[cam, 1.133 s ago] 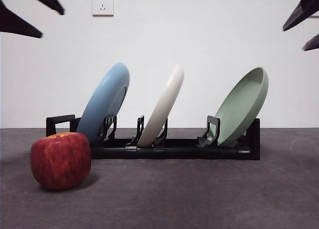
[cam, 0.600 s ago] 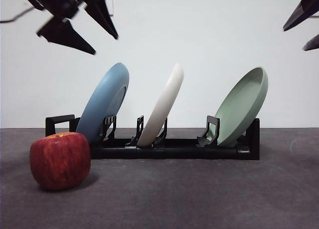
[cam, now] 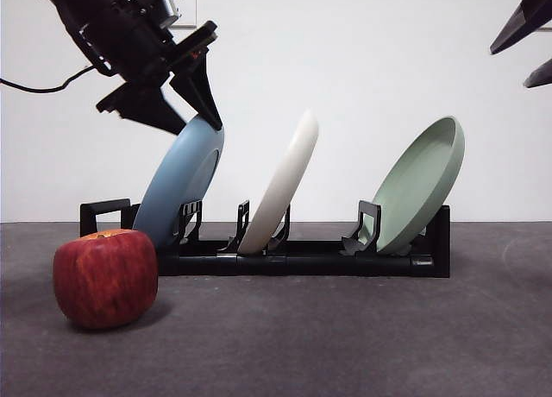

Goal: Take the blue plate from the plate rack,put the plate on the table,take the apple from the table,put the apple in the plate

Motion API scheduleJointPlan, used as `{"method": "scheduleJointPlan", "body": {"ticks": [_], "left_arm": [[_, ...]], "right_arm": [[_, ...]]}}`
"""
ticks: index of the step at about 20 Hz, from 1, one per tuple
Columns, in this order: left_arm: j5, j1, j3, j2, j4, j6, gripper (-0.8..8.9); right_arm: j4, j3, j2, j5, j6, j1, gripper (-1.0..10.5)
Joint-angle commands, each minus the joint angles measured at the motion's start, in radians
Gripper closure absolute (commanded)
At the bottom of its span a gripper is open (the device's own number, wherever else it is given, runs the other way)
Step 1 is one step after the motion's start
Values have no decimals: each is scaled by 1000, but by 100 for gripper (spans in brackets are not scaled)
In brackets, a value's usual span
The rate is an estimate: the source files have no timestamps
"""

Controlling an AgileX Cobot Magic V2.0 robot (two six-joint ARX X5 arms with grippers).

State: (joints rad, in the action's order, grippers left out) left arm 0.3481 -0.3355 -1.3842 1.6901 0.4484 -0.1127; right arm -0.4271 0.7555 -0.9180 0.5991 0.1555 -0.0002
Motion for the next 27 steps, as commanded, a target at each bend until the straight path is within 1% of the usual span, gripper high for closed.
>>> {"method": "scheduleJointPlan", "body": {"ticks": [1, 3, 7, 10, 13, 15, 17, 19, 21, 25, 27], "left_arm": [[2, -6, 0, 3, -24, 13, 821], [2, -16, -30, -6, 4, 14, 821], [-14, -48, -155, -53, 124, 95, 821], [-46, -92, -262, -112, 254, 151, 821], [-80, -158, -285, -207, 369, 201, 821], [-132, -217, -285, -277, 486, 232, 821], [-233, -302, -284, -332, 587, 248, 820], [-311, -409, -261, -389, 612, 236, 820], [-400, -511, -187, -452, 581, 182, 820], [-554, -722, 66, -516, 433, 55, 821], [-604, -814, 177, -502, 337, 18, 821]], "right_arm": [[3, 5, -1, -3, -15, 2, 694], [3, 5, -1, -3, -15, 2, 694], [3, 5, -1, -3, -15, 2, 694], [3, 5, -1, -3, -15, 2, 694], [4, 5, 0, -3, -15, 0, 694], [5, 9, 0, -4, -15, 0, 694], [5, 25, 0, -6, -15, 0, 694], [5, 53, 0, -8, -15, -1, 694], [2, 80, 0, -24, -15, -1, 694], [-1, 129, 3, -33, -15, -5, 694], [-2, 144, 9, -32, -14, -13, 694]]}}
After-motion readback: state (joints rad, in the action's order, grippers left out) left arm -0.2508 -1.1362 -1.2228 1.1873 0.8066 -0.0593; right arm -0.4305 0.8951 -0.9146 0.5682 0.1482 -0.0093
